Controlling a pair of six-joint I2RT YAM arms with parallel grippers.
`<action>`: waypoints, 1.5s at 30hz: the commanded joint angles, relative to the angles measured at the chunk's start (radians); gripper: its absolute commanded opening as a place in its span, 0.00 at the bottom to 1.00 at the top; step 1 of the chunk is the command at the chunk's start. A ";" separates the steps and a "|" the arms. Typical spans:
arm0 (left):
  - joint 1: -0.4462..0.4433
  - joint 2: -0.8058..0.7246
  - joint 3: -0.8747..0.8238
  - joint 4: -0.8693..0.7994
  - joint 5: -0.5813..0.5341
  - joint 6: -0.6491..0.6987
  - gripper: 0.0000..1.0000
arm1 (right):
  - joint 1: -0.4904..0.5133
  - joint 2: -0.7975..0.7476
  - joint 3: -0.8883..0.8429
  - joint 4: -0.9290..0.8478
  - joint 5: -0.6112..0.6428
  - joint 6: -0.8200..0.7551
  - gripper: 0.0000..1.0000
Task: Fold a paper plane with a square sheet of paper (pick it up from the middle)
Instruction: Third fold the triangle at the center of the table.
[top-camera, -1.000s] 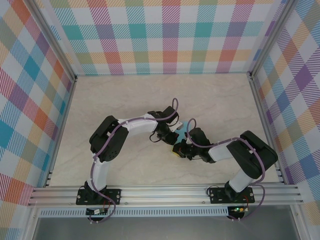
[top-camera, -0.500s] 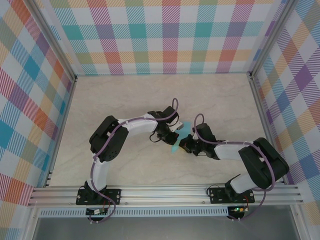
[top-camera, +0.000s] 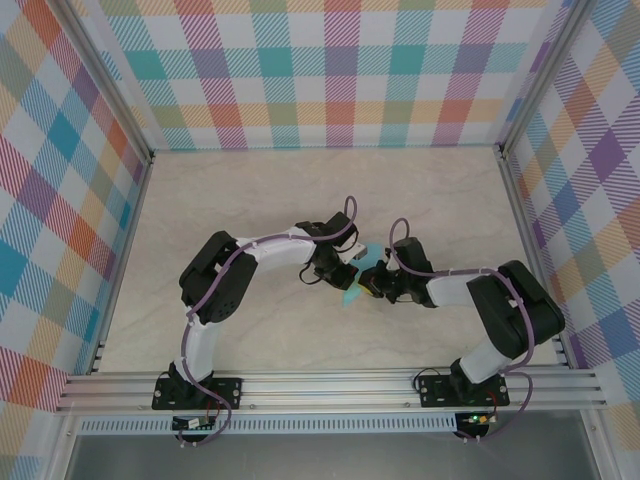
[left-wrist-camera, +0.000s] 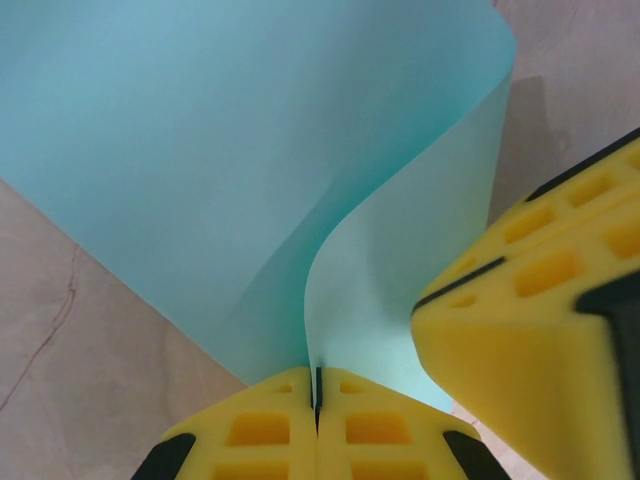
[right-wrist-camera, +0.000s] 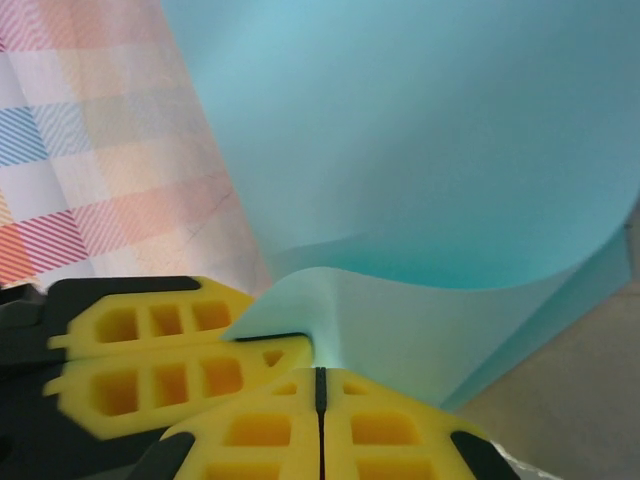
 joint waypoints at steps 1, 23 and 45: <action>0.000 0.060 -0.009 -0.033 -0.002 0.000 0.03 | -0.004 0.019 0.008 0.033 -0.032 -0.019 0.06; 0.001 0.062 -0.011 -0.040 -0.002 0.004 0.03 | -0.086 -0.028 0.052 -0.111 -0.019 -0.118 0.07; 0.000 0.067 -0.010 -0.052 -0.010 0.008 0.03 | -0.181 0.000 0.116 -0.169 -0.069 -0.174 0.07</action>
